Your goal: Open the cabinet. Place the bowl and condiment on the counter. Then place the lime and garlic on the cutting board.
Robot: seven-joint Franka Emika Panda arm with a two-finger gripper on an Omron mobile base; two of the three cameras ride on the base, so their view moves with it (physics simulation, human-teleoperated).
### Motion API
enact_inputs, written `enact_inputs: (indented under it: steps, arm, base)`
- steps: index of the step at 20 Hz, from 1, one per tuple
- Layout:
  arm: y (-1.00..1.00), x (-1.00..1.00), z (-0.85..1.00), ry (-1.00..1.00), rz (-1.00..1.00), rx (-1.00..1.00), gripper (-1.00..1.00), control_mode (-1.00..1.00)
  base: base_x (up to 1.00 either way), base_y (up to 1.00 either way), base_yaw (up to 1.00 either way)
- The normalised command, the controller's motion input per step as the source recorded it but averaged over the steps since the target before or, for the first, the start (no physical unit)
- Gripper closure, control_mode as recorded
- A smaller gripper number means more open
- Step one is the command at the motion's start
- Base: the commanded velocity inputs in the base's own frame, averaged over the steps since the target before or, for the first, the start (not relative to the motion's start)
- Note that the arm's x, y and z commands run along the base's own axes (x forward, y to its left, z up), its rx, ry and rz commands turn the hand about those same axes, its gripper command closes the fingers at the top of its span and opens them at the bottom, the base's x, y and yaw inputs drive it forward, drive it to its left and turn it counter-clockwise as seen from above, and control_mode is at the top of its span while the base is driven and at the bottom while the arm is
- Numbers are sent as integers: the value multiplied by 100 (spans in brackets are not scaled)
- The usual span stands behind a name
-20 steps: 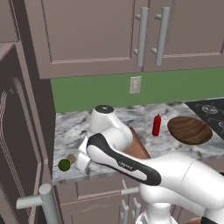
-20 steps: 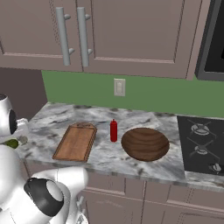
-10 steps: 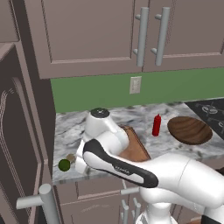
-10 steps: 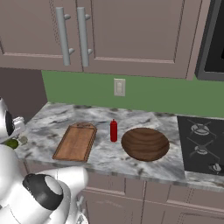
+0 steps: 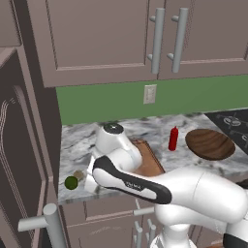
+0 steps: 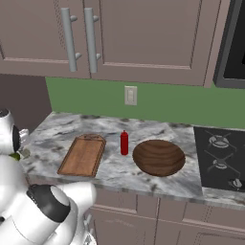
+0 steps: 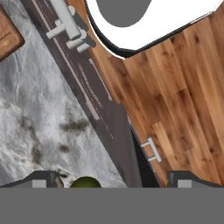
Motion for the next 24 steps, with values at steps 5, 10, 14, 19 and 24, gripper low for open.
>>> enact_inputs:
  steps: [5,10,14,19,24]
  arm:
    - [21,12,-8,0,8,1,-100,-100]
    - [22,7,-14,0,5,0,-100,-100]
    - [16,11,-11,0,1,0,-100,-100]
    - [10,15,-11,-1,0,0,-100,-100]
    - [8,14,-16,-3,0,0,-100,-100]
  base:
    - [0,0,0]
    - [0,0,0]
    - [0,0,0]
    - [0,0,0]
    - [0,0,0]
